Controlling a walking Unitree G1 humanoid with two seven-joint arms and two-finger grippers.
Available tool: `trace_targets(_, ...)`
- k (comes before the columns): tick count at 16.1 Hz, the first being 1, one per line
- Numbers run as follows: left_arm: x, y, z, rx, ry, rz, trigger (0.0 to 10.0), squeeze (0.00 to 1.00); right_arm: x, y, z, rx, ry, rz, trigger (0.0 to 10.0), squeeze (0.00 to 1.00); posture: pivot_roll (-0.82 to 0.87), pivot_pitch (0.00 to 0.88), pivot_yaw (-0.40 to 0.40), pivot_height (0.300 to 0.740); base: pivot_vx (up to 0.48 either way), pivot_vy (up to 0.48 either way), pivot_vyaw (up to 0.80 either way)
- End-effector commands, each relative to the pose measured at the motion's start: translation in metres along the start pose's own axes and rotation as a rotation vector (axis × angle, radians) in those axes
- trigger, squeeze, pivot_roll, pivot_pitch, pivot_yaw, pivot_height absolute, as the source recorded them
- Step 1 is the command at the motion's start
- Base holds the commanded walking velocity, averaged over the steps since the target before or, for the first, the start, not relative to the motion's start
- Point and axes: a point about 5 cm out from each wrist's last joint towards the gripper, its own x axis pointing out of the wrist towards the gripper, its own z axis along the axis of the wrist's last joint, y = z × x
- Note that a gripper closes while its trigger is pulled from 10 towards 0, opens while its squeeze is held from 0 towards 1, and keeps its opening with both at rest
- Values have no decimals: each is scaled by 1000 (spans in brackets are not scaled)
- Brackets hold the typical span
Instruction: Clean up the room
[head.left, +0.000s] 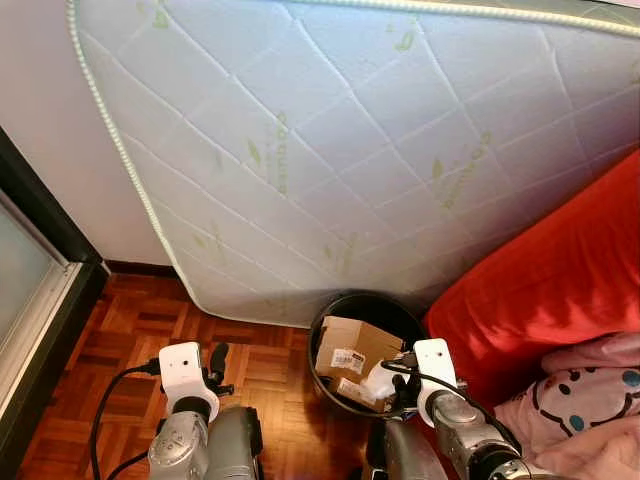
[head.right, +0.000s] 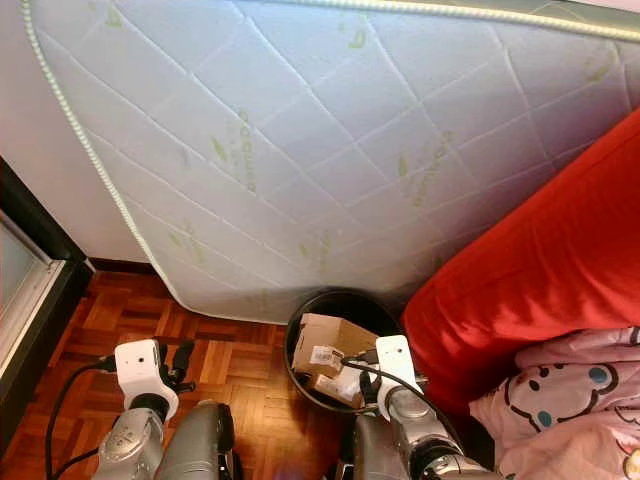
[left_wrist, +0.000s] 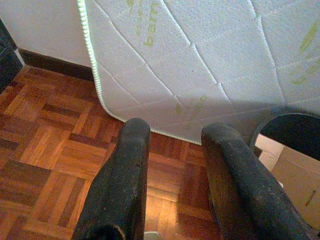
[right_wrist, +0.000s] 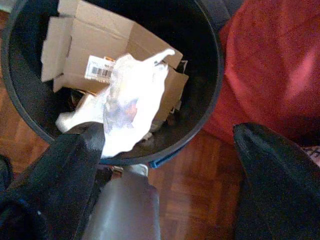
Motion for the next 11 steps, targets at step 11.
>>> trace_targets(11, -5, 0, -5, -6, 24, -1, 10000, 0, 1, -19, 25, -175, -105, -127, 10000, 0, 126, 185, -113, 625, 0, 0, 0)
